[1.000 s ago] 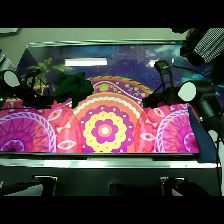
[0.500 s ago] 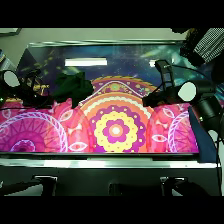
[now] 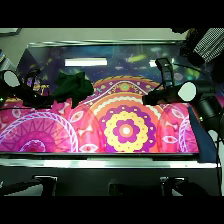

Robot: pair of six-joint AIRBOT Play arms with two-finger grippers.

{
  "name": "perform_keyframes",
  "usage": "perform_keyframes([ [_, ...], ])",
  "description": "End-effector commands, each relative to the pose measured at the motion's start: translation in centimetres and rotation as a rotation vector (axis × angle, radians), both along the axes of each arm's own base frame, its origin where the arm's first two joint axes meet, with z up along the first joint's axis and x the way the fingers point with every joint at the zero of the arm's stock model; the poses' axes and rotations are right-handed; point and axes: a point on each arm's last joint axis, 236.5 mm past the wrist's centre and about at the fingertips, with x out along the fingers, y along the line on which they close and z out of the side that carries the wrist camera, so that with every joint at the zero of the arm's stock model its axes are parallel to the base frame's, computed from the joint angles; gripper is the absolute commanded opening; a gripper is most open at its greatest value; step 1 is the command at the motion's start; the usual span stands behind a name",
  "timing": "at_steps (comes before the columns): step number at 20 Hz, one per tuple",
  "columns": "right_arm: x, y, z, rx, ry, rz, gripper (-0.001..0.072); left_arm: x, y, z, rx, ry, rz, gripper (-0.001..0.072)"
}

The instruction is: Fold the clothes and pants, and hang the long-sleeved shirts on hangers.

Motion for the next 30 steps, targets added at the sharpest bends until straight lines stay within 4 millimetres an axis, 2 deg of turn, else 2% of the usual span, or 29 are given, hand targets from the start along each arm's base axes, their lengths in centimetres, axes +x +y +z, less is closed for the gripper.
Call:
perform_keyframes([
  [1, 0.0, 0.0, 0.0, 0.002, 0.003, -0.002, 0.0039, 0.2, 0.0, 0.0, 0.0, -0.006, 0.001, 0.0017],
  [3, 0.0, 0.1, 0.0, 0.003, 0.003, -0.002, 0.0039, 0.9, 0.0, 0.1, 0.0, -0.036, 0.005, 0.0029],
  [4, -0.1, 0.0, 0.0, 0.002, 0.004, -0.002, 0.0039, 1.9, 0.1, 0.2, -0.002, -0.076, 0.024, 0.0203],
  [5, 0.0, 0.0, 0.0, 0.002, 0.002, -0.002, 0.0039, 3.0, 0.1, 0.5, -0.011, -0.119, 0.069, 0.063],
  [6, 0.0, 0.0, 0.0, 0.002, 0.002, -0.002, 0.0039, 4.8, 0.5, 1.0, -0.002, -0.196, 0.091, 0.072],
  [8, -0.3, 0.0, -0.2, -0.002, 0.016, 0.001, 0.004, 9.2, 1.9, 2.2, 0.049, -0.364, 0.103, 0.072],
  [9, -0.7, 0.0, -0.4, -0.006, 0.033, 0.004, 0.004, 10.9, 2.6, 1.6, 0.078, -0.402, 0.101, 0.072],
  [11, -1.3, -0.1, -0.8, -0.014, 0.063, 0.011, 0.0041, 13.0, 3.4, -1.9, 0.123, -0.378, 0.084, 0.072],
  [13, -1.8, -0.2, -1.0, -0.02, 0.085, 0.016, 0.0054, 14.1, 4.4, -6.7, 0.177, -0.303, 0.061, 0.072],
  [14, -1.8, -0.2, -1.1, -0.019, 0.088, 0.012, 0.011, 14.6, 4.7, -8.5, 0.191, -0.279, 0.054, 0.072],
  [15, -1.8, -0.2, -1.0, -0.011, 0.091, 0.0, 0.0155, 15.2, 4.8, -10.2, 0.196, -0.266, 0.05, 0.072],
  [18, -1.8, -0.2, -1.0, 0.008, 0.103, -0.038, 0.0154, 16.5, 4.7, -13.9, 0.184, -0.232, 0.087, 0.072],
  [19, -1.8, -0.2, -1.0, 0.014, 0.107, -0.048, 0.0154, 16.6, 4.7, -14.5, 0.179, -0.217, 0.11, 0.058],
  [20, -1.8, -0.2, -1.0, 0.02, 0.111, -0.059, 0.0154, 16.4, 4.7, -14.6, 0.177, -0.197, 0.119, 0.022],
  [21, -1.8, -0.2, -1.0, 0.026, 0.114, -0.07, 0.0154, 16.2, 4.5, -14.2, 0.17, -0.18, 0.12, 0.0013],
  [23, -1.9, -0.2, -1.0, 0.033, 0.125, -0.085, 0.0152, 15.4, 3.5, -12.4, 0.138, -0.135, 0.117, 0.0014],
  [24, -2.1, -0.3, -0.9, 0.036, 0.129, -0.091, 0.0152, 14.9, 2.1, -11.1, 0.092, -0.116, 0.093, 0.0014],
  [25, -2.3, -0.3, -0.7, 0.035, 0.13, -0.092, 0.0151, 14.3, -0.2, -9.3, 0.019, -0.106, 0.056, 0.0013],
  [28, -3.4, -1.7, 0.2, -0.01, 0.122, -0.11, 0.015, 11.4, -9.9, -3.1, -0.231, -0.099, -0.038, 0.0013],
  [30, -4.4, -3.5, 1.2, -0.071, 0.109, -0.132, 0.015, 8.1, -18.2, 0.9, -0.387, -0.09, -0.145, 0.0013],
])
